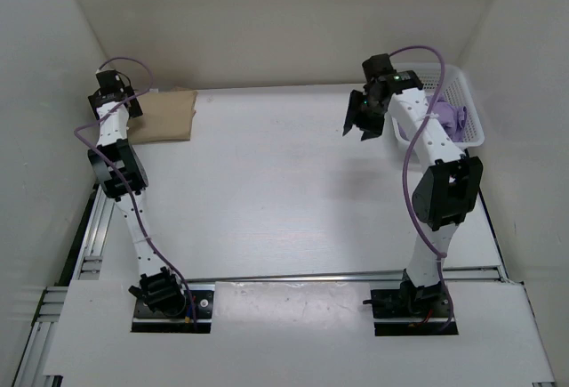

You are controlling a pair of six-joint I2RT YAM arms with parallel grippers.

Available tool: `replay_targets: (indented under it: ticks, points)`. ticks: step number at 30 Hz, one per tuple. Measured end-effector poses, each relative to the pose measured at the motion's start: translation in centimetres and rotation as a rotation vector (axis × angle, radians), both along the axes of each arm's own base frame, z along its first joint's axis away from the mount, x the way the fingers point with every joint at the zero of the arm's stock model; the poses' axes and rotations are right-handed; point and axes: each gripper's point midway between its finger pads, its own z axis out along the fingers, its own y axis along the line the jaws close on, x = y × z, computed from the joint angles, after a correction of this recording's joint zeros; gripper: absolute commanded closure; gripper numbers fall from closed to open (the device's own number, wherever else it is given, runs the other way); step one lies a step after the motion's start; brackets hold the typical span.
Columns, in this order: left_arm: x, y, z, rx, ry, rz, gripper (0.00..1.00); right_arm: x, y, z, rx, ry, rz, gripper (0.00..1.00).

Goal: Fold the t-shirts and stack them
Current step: Put the neatly folded tshirt into the corner of the board with the left arm, then grab crumpled tshirt from bin with the right arm

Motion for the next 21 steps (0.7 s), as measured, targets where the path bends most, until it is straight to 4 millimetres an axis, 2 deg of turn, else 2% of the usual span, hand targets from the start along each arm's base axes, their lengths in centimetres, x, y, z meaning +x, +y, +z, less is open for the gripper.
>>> replay_targets:
  ticks: [2, 5, 7, 10, 12, 15, 18, 19, 21]
  points:
    - [-0.4, -0.2, 1.4, 0.013, -0.007, 0.006, 0.0, 1.5, -0.6, 2.1, 0.004, -0.071, -0.012, 0.32]
    - [-2.0, -1.9, 4.6, 0.028, -0.008, -0.001, 0.0, 4.5, -4.1, 5.0, -0.021, -0.187, -0.096, 0.29]
    - [-3.4, -4.2, 7.7, 0.043, -0.022, -0.022, 0.0, 6.3, -8.0, 5.8, -0.06, -0.241, -0.199, 0.29]
    - [-5.6, -9.5, 12.5, 0.062, -0.061, -0.093, 0.0, 8.8, -14.9, 5.6, -0.131, -0.29, -0.395, 0.25]
    - [-7.4, -13.8, 15.0, 0.075, -0.09, -0.157, 0.0, 10.7, -19.7, 4.5, -0.182, -0.312, -0.53, 0.24]
    - [-10.5, -19.7, 16.2, 0.075, -0.094, -0.263, 0.0, 14.1, -24.2, 1.8, -0.224, -0.326, -0.657, 0.22]
    - [-14.3, -22.6, 14.9, 0.049, -0.026, -0.338, 0.0, 16.6, -26.3, -2.3, -0.249, -0.314, -0.719, 0.22]
    - [-15.5, -23.1, 14.3, 0.03, 0.011, -0.358, 0.0, 16.9, -26.6, -3.9, -0.255, -0.295, -0.726, 0.22]
    - [-17.3, -23.8, 13.3, -0.014, 0.077, -0.394, 0.0, 17.1, -26.8, -6.4, -0.265, -0.261, -0.733, 0.29]
